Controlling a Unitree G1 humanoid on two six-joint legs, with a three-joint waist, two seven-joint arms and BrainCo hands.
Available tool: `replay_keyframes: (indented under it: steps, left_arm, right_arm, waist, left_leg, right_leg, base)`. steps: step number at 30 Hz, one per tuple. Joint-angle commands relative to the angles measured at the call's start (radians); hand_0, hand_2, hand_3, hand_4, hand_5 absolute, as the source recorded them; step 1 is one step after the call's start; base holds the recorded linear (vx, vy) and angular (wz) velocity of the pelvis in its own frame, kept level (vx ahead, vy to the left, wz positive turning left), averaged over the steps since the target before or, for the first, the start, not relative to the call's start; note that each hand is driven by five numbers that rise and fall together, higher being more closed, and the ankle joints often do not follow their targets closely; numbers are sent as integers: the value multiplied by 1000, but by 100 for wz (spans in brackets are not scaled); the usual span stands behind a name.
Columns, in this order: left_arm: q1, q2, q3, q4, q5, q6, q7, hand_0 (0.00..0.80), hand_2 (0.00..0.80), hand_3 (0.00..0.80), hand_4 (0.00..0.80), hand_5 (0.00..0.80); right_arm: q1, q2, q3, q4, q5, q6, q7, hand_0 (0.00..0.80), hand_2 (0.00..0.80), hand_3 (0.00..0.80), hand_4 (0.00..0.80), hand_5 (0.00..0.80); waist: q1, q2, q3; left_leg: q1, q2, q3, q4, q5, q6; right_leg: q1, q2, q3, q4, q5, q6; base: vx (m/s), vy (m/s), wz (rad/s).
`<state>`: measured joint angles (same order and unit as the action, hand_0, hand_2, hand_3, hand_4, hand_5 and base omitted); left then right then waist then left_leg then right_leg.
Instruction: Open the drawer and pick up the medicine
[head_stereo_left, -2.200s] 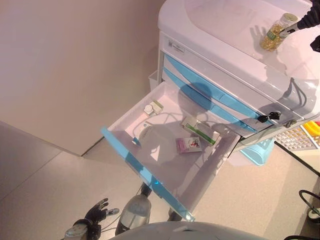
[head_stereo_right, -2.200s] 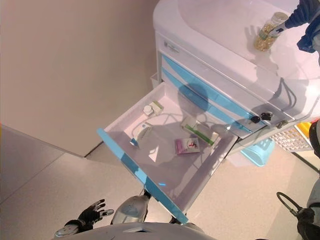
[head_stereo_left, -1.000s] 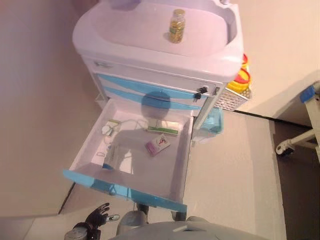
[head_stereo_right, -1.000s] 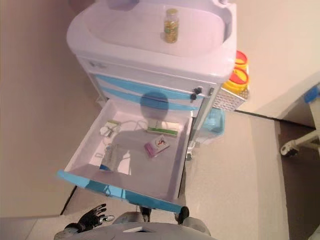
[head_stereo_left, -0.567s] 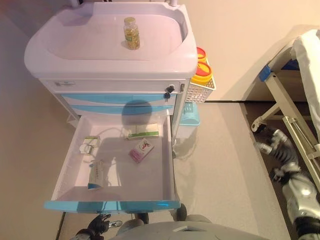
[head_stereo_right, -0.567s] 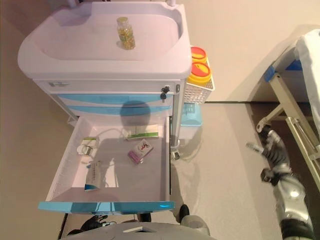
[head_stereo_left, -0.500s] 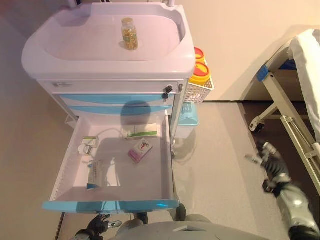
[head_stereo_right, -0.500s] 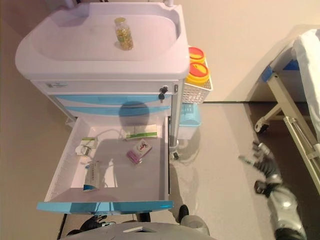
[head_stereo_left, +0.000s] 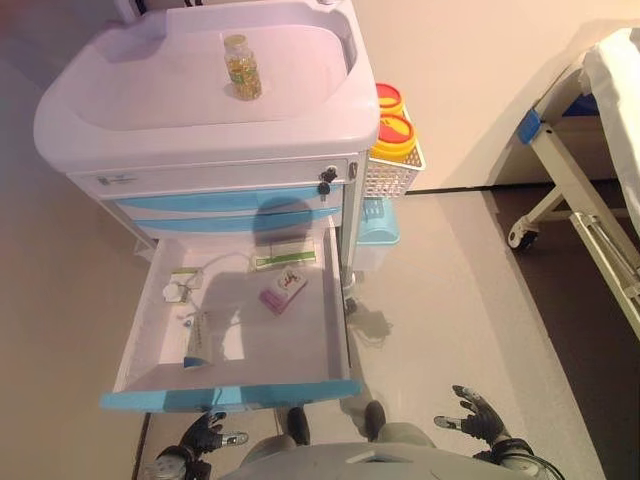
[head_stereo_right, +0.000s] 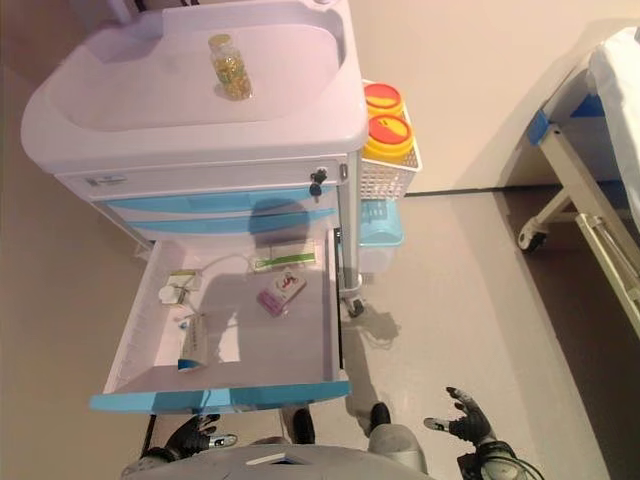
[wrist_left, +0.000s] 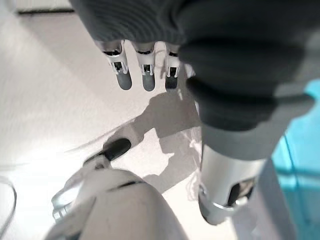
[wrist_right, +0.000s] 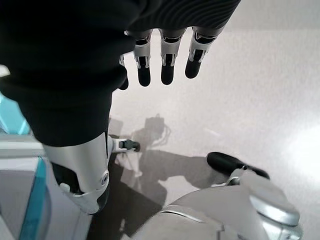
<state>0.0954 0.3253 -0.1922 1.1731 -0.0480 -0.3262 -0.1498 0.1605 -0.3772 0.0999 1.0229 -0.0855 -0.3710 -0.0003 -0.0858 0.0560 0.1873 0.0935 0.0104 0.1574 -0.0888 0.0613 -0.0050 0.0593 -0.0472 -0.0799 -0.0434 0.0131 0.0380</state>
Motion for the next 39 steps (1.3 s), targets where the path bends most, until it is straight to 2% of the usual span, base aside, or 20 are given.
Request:
replay_keyframes:
  steps: [1,5,6,12,14,15,21,24,26,29,34,36,39]
  left_arm:
    - [-72,35,-34,-17,85,-62,78,0,0,0,0,0]
    - [-147,69,-74,-76,51,-87,126,0,0,0,0,0]
    - [-181,85,-77,-106,46,-100,147,0,0,0,0,0]
    - [-278,154,-78,-211,35,-120,235,0,0,0,0,0]
    - [-307,183,-77,-241,55,-118,260,0,0,0,0,0]
    - [-319,200,-72,-258,66,-118,267,0,0,0,0,0]
    - [-399,301,-27,-322,44,-69,293,0,0,0,0,0]
    - [-465,370,18,-309,-30,-41,281,0,0,0,0,0]
    - [-508,411,34,-296,-22,-20,285,0,0,0,0,0]
    - [-600,502,59,-268,-111,22,269,0,0,0,0,0]
    - [-775,594,88,-219,-285,66,270,0,0,0,0,0]
    - [-838,610,90,-202,-336,73,300,0,0,0,0,0]
    - [-966,618,96,-164,-441,37,440,0,0,0,0,0]
  right_arm:
    - [-46,-48,69,-59,-59,-56,-25,0,0,0,0,0]
    - [-95,-106,107,-104,-56,-33,-36,0,0,0,0,0]
    - [-115,-126,117,-116,-32,-31,-45,0,0,0,0,0]
    - [-163,-173,125,-164,46,-13,-61,0,0,0,0,0]
    - [-168,-179,122,-173,64,-13,-65,0,0,0,0,0]
    - [-166,-182,119,-179,73,-9,-62,0,0,0,0,0]
    - [-141,-207,102,-238,73,13,-42,0,0,0,0,0]
    - [-129,-225,96,-251,68,18,-32,0,0,0,0,0]
    - [-118,-233,92,-260,66,20,-26,0,0,0,0,0]
    - [-102,-249,90,-277,73,16,-18,0,0,0,0,0]
    - [-83,-259,103,-287,73,5,-21,0,0,0,0,0]
    - [-82,-256,117,-282,76,-5,-28,0,0,0,0,0]
    - [-93,-238,164,-252,89,-37,-63,0,0,0,0,0]
  waist:
    - [-8,-19,37]
    - [-6,-11,96]
    - [-4,-9,131]
    - [-7,-24,218]
    - [-8,-30,233]
    - [-8,-32,239]
    - [-32,-44,256]
    - [-49,-50,257]
    - [-59,-54,256]
    - [-77,-59,256]
    - [-104,-65,252]
    - [-111,-66,250]
    - [-124,-69,247]
  left_leg:
    - [-50,-62,-73,144,-157,63]
    - [-121,-66,-71,198,-159,67]
    - [-166,-65,-64,241,-162,72]
    - [-367,-60,-38,461,-204,89]
    - [-431,-59,-35,525,-218,94]
    - [-454,-61,-41,570,-255,92]
    - [-594,-54,-35,711,-301,106]
    - [-646,-51,-28,759,-314,110]
    - [-666,-52,-26,778,-319,110]
    - [-688,-54,-29,796,-321,109]
    - [-702,-58,-34,808,-326,110]
    - [-707,-62,-38,810,-328,112]
    - [-720,-68,-48,801,-325,117]
  right_leg:
    - [-101,-31,-40,233,-126,21]
    - [-178,-42,-40,305,-147,7]
    - [-225,-45,-43,354,-155,-2]
    - [-410,-44,-32,522,-179,-37]
    - [-467,-39,-30,572,-187,-47]
    - [-490,-34,-23,618,-222,-46]
    - [-629,-12,0,725,-234,-58]
    - [-682,-1,16,765,-238,-62]
    - [-700,6,24,777,-239,-63]
    - [-727,18,40,791,-238,-66]
    - [-746,36,70,789,-233,-70]
    - [-752,44,80,783,-228,-71]
    - [-772,64,102,764,-217,-71]
  base:
    - [-21,59,-11]
    - [-128,78,-17]
    - [-176,71,1]
    - [-130,23,3]
    - [-28,9,5]
    - [51,19,2]
    - [33,51,-15]
    - [62,66,-16]
    - [96,54,-15]
    - [94,49,-7]
    - [104,37,-11]
    - [69,10,3]
    - [45,0,-2]
